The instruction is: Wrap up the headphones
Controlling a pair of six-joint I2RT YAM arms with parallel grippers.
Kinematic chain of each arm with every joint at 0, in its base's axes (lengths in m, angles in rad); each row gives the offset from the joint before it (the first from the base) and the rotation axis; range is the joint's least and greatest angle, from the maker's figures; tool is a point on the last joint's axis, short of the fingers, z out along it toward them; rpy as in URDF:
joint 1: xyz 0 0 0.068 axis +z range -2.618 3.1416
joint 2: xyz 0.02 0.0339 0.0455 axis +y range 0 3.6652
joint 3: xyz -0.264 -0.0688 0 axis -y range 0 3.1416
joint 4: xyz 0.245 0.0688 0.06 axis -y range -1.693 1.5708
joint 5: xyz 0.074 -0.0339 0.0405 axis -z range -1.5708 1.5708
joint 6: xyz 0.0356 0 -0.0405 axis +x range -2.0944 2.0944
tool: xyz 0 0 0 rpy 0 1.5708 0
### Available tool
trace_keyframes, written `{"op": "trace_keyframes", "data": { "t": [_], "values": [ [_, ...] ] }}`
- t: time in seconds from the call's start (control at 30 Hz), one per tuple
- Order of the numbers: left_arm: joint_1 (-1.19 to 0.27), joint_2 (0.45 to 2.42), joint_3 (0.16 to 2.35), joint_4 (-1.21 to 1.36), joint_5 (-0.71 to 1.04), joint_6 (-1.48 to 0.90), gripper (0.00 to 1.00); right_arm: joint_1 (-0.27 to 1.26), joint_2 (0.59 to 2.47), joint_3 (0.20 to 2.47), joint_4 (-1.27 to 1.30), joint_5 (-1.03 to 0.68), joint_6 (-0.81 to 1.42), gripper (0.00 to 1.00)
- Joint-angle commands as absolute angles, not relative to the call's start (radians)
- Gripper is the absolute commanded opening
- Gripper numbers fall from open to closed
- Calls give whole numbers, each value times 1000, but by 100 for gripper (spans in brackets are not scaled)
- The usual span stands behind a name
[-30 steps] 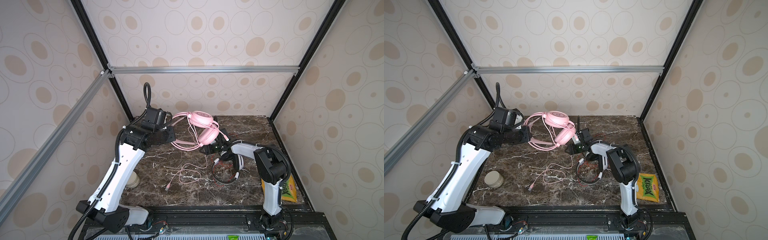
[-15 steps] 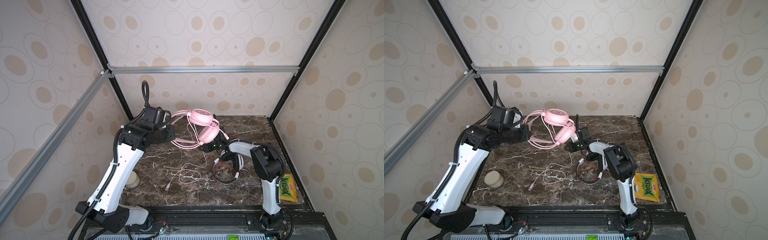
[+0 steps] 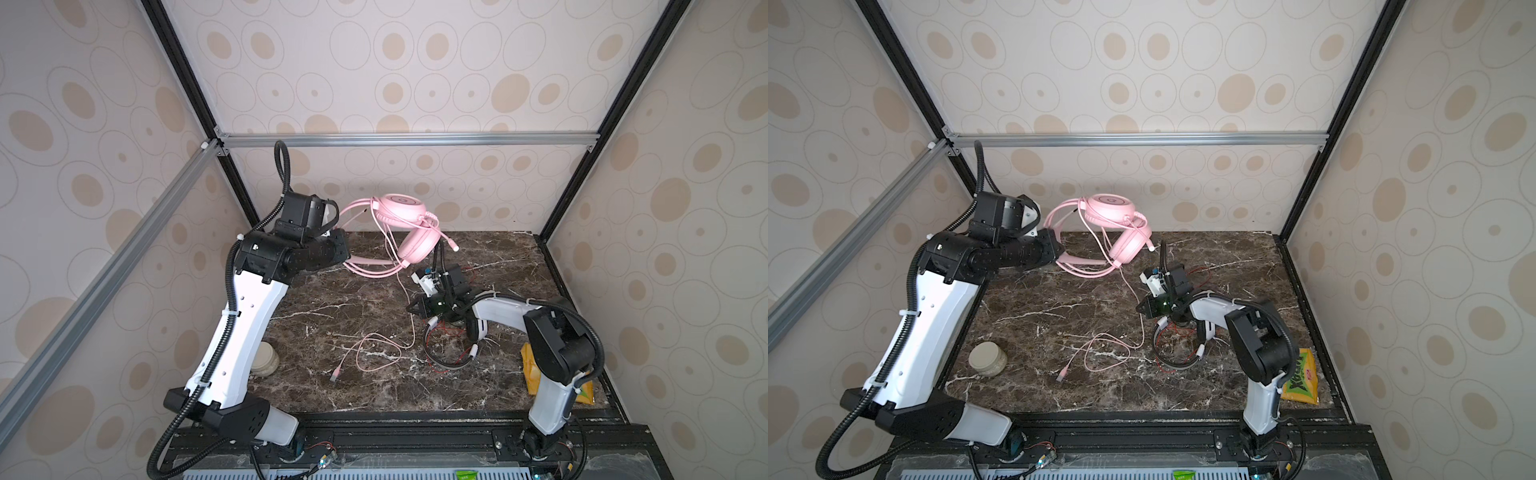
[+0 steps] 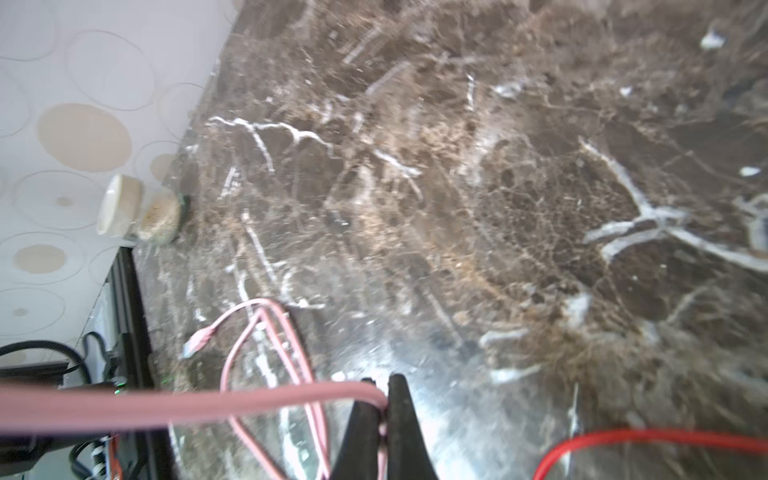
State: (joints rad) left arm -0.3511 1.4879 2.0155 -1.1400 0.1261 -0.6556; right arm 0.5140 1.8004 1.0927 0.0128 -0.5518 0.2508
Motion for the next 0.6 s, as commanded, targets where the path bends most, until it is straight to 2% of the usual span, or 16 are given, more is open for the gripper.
{"op": "trace_keyframes", "data": {
  "t": [0.0, 0.2, 0.4, 0.57],
  "values": [
    [-320, 1507, 2150, -1122, 135, -723, 0, 559, 1692, 1042, -38, -475, 289, 0],
    [-286, 1529, 2225, -1136, 97, -762, 0, 631, 1533, 1001, -196, -324, 283, 0],
    [-256, 1534, 2263, -1154, 117, -773, 0, 631, 1414, 934, -277, -202, 336, 0],
    [-223, 1532, 2264, -1155, 138, -786, 0, 628, 1407, 940, -377, -157, 377, 0]
  ]
}}
